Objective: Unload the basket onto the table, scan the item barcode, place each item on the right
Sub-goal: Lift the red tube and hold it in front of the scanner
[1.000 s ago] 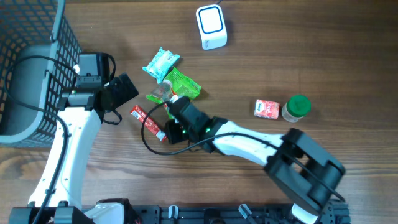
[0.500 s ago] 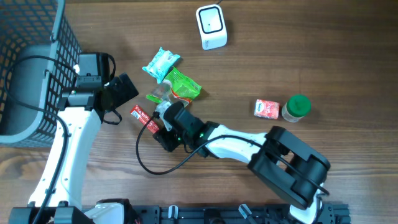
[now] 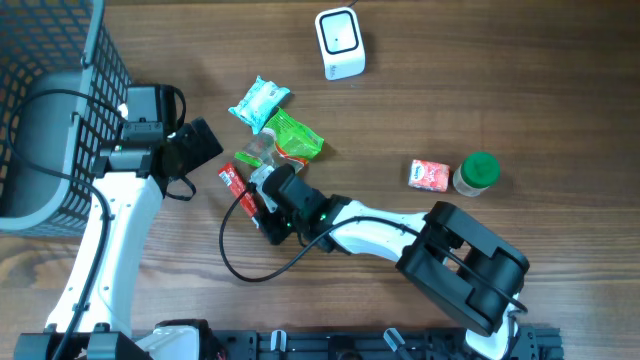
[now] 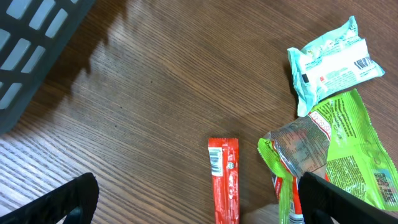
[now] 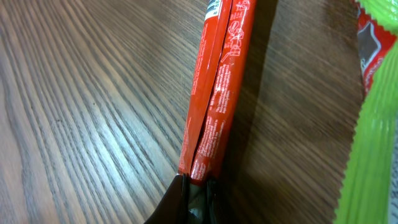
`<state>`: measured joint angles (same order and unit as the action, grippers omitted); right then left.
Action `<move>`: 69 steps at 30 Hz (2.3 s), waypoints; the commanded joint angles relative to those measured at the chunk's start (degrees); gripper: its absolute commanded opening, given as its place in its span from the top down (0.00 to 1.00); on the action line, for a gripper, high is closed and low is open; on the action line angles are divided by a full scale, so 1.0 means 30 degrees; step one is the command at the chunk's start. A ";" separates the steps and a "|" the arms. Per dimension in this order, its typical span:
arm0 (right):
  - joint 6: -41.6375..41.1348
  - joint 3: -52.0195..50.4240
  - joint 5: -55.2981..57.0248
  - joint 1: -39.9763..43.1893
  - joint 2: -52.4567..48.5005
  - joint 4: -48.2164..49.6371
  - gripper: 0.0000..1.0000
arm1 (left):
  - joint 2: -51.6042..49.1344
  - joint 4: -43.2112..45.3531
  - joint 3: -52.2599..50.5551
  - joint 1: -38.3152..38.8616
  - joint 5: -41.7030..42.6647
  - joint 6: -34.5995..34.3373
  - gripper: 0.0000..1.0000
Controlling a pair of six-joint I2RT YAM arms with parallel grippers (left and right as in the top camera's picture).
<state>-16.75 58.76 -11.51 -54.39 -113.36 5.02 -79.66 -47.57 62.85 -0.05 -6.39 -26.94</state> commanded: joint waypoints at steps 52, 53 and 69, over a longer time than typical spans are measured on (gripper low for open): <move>1.6954 1.3661 1.4039 0.8517 -0.0612 -1.0870 0.96 | 0.0015 0.0051 0.0036 -0.0036 -0.0255 -0.0240 0.00; 1.8323 1.3661 1.4520 0.8437 -0.1180 -1.0193 0.96 | 0.0015 0.0051 0.0036 -0.0036 -0.0255 -0.0240 0.00; 2.0291 1.3661 1.8695 0.8386 -0.4095 -0.8233 0.96 | 0.0015 0.0051 0.0036 -0.0036 -0.0255 -0.0248 0.00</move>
<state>50.89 99.00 39.92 -29.28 -128.49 -18.70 -79.66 -47.57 62.85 -0.05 -6.39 -26.94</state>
